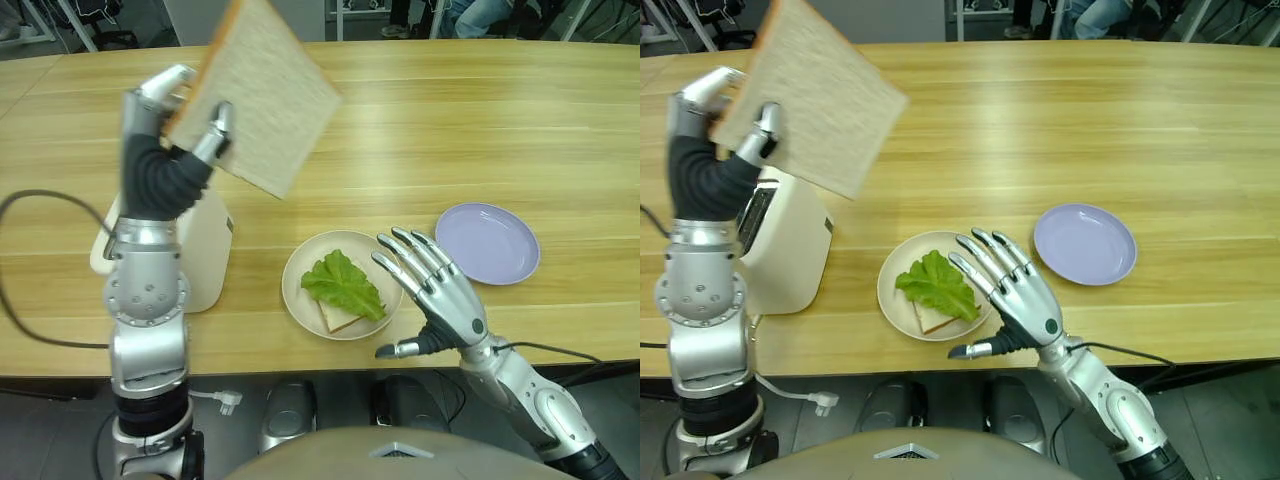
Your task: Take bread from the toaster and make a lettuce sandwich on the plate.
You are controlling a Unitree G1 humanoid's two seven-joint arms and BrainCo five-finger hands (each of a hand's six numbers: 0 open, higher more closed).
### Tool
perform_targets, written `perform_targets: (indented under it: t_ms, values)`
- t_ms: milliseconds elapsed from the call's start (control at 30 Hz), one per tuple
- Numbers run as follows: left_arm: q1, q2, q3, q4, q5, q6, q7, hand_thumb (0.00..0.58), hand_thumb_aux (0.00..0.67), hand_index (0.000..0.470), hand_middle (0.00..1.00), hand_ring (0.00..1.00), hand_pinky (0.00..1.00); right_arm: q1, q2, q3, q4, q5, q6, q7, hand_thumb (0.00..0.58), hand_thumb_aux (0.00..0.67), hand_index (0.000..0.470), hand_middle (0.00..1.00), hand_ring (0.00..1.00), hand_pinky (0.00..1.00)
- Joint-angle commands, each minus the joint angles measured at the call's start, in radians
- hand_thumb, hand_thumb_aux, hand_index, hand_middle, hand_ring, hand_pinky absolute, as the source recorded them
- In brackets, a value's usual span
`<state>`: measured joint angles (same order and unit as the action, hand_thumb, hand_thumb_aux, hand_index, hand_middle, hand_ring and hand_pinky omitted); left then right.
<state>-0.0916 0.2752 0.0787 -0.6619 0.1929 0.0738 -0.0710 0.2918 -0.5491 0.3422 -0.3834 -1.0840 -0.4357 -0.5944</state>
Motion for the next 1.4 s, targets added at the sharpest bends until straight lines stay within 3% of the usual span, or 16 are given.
perform_targets:
  t_ms: [33, 200, 400, 633, 967, 1400]
  values:
    - [0.104, -0.003, -0.122, 0.057, -0.064, 0.074, -0.113, 0.580, 0.670, 0.460, 1.00, 1.00, 1.00, 0.044, -0.021, -0.039, -0.064, -0.015, -0.069, -0.070, 0.000, 0.000, 0.000, 0.00, 0.00, 0.00]
    - [0.219, 0.034, -0.228, 0.161, -0.038, 0.067, -0.190, 0.580, 0.670, 0.460, 1.00, 1.00, 1.00, 0.096, -0.052, -0.062, -0.091, -0.060, -0.117, -0.103, 0.000, 0.000, 0.000, 0.00, 0.00, 0.00]
    - [0.240, 0.056, -0.316, 0.329, 0.005, 0.019, -0.220, 0.580, 0.670, 0.460, 1.00, 1.00, 1.00, 0.098, -0.041, -0.002, -0.014, -0.155, -0.118, -0.086, 0.000, 0.000, 0.000, 0.00, 0.00, 0.00]
    - [0.165, 0.019, -0.323, 0.571, 0.025, -0.091, -0.166, 0.580, 0.670, 0.460, 1.00, 1.00, 1.00, 0.005, 0.017, 0.115, 0.279, -0.209, -0.028, 0.060, 0.000, 0.000, 0.000, 0.00, 0.00, 0.00]
    - [0.094, -0.009, -0.336, 0.782, 0.063, -0.198, -0.110, 0.580, 0.670, 0.460, 1.00, 1.00, 1.00, -0.144, 0.097, 0.234, 0.588, -0.257, 0.154, 0.120, 0.000, 0.000, 0.000, 0.00, 0.00, 0.00]
    - [0.089, 0.019, -0.374, 0.851, 0.177, -0.172, -0.092, 0.580, 0.670, 0.460, 1.00, 1.00, 1.00, -0.202, 0.084, 0.315, 0.458, -0.238, 0.209, 0.234, 0.000, 0.000, 0.000, 0.00, 0.00, 0.00]
